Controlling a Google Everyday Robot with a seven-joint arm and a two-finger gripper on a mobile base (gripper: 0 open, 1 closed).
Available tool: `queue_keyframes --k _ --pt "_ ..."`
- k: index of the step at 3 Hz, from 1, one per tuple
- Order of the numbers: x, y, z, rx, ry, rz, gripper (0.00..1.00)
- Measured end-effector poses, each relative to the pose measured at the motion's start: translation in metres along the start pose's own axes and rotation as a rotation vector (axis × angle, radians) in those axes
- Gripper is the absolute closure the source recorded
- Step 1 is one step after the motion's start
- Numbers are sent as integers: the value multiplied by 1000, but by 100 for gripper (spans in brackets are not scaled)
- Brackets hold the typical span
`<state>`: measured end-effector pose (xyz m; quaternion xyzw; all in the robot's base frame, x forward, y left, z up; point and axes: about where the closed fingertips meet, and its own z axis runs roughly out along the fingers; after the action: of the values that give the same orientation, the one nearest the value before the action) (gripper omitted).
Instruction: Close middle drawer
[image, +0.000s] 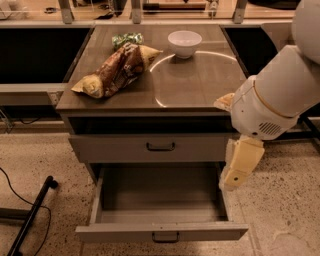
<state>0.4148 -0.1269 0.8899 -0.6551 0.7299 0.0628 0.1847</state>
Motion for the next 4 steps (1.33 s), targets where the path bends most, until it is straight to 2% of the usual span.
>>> queue_keyframes --k 1,2,3,4 --pt "0 0 0 0 0 0 0" --pt "12 11 33 -32 22 2 0" --pt "30 33 91 -82 41 -6 0" --pt "44 57 148 -136 28 1 0"
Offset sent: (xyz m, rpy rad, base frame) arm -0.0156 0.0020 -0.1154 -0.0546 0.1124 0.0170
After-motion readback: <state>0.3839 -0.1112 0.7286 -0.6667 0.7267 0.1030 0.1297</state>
